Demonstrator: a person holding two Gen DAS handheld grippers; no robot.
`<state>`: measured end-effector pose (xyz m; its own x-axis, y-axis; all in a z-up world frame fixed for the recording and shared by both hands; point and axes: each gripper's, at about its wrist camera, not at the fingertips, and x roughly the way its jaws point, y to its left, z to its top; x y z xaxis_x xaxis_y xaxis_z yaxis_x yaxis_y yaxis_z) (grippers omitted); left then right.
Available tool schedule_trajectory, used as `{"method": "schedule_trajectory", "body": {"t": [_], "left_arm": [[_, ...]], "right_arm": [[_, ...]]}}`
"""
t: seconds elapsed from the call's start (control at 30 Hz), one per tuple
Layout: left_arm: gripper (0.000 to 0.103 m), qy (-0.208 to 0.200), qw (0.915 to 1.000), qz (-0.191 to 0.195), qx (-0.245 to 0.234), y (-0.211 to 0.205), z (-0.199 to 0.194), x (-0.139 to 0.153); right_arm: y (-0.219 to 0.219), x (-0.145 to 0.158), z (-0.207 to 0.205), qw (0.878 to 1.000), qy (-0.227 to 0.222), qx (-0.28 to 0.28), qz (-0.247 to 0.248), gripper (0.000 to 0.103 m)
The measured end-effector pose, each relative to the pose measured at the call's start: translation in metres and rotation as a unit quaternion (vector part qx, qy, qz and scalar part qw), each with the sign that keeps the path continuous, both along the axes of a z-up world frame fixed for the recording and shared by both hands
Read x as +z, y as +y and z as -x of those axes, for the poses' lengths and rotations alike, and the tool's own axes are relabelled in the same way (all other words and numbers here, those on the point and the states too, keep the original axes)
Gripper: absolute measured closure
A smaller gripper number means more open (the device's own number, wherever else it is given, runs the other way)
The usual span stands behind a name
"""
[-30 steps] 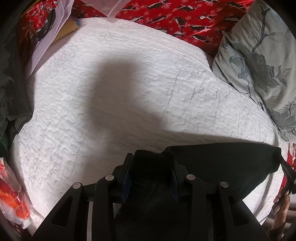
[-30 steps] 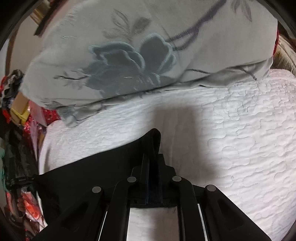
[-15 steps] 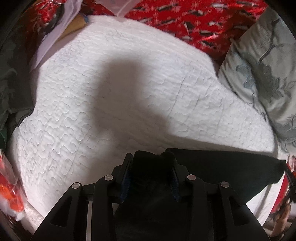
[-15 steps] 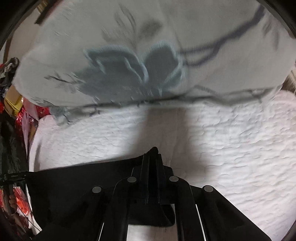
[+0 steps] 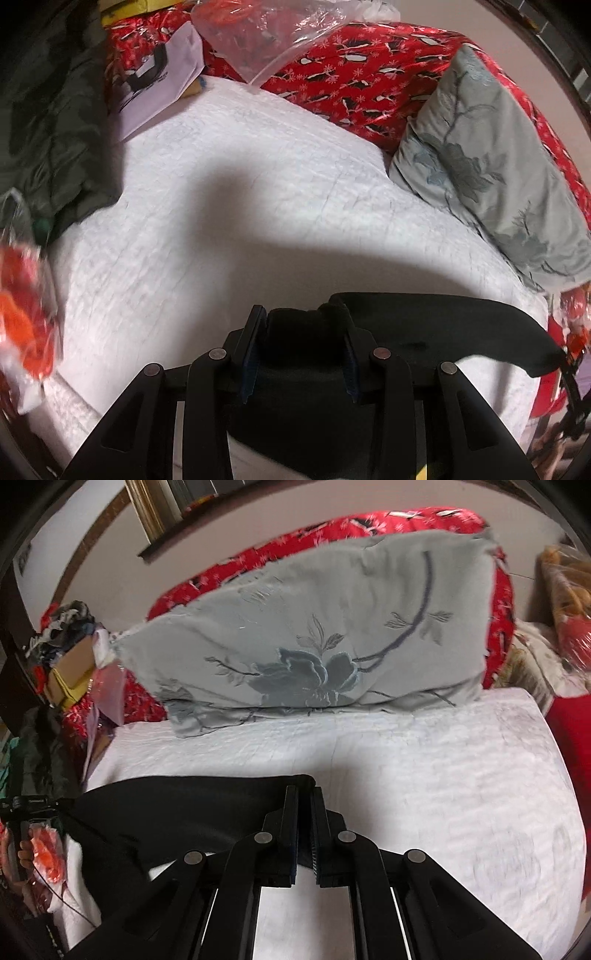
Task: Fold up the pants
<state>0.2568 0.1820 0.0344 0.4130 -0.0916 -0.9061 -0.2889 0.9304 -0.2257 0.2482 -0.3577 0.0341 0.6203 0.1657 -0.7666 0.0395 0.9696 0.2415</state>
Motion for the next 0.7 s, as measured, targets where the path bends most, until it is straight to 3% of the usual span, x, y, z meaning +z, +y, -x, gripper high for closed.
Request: {"method": "schedule_trajectory", "body": {"t": [0.23,0.37,0.47,0.57,0.63,0.7], "left_arm": [[0.067,0.003,0.9995,0.026,0.014,0.015,0.067,-0.014],[0.067,0.022,0.9976,0.06,0.027,0.031,0.104,-0.042],[0.066,0.05,0.9946,0.08,0.042,0.044,0.121,-0.07],[0.066,0.07,0.987,0.131,0.063,0.059,0.135,-0.089],[0.064,0.052,0.9835,0.158,0.072,0.069,0.149,-0.084],[0.059,0.029,0.9844,0.156,0.076,0.075,0.159,-0.07]], "right_arm": [[-0.001,-0.005,0.089,1.0,-0.007,-0.008,-0.001,0.098],[-0.002,-0.019,0.137,1.0,-0.003,-0.015,-0.014,0.098],[-0.003,-0.037,0.172,1.0,0.017,-0.017,-0.017,0.098],[-0.003,-0.058,0.192,0.998,0.057,-0.023,0.001,0.094],[-0.009,-0.062,0.206,0.997,0.064,-0.039,-0.012,0.094],[-0.016,-0.06,0.217,0.996,0.059,-0.055,-0.031,0.093]]}}
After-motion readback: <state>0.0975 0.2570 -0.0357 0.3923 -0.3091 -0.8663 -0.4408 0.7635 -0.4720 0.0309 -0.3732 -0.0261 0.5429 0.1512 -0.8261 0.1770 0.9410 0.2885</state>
